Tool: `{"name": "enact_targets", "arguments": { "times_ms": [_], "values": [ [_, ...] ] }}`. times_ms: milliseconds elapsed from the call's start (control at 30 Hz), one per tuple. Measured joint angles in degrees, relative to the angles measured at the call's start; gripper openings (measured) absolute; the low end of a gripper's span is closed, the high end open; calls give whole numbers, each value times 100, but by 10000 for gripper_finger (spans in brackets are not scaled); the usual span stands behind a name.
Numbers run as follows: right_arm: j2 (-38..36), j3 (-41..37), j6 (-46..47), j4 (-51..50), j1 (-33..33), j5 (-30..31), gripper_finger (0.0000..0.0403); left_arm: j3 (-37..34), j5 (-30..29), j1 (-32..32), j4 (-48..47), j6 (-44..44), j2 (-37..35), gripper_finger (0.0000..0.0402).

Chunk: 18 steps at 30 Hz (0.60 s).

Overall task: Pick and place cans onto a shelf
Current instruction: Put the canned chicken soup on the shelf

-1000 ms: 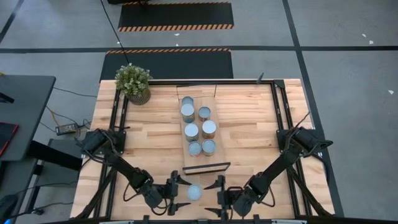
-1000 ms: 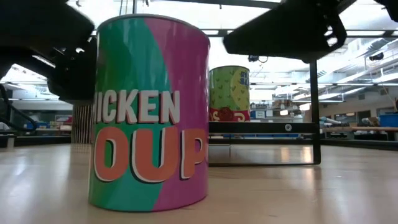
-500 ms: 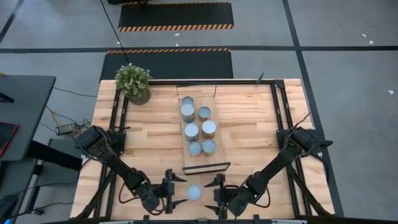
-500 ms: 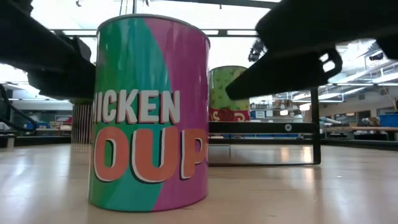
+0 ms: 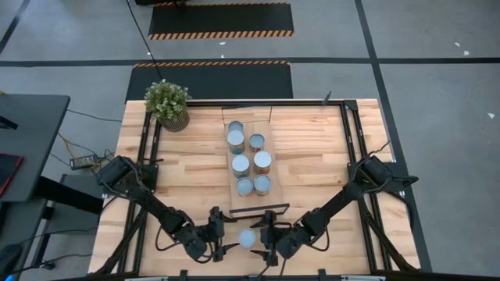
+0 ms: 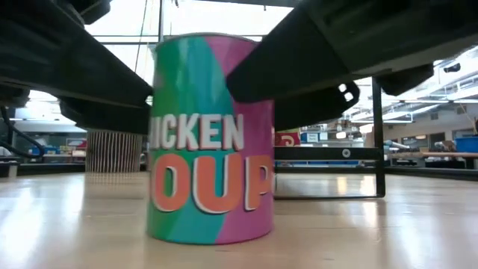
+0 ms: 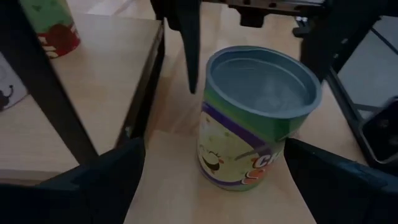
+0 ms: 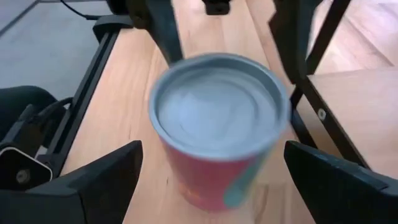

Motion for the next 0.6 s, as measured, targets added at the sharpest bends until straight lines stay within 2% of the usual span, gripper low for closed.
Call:
{"name": "enact_targets", "arguments": {
  "times_ms": [300,600],
  "values": [
    [0,0,-129,99,-249,-248,391,0,8,89,9,1,0,389],
    [-2,0,-126,397,-263,-399,313,-1,-247,-69,-24,-10,-50,389]
  ]
}}
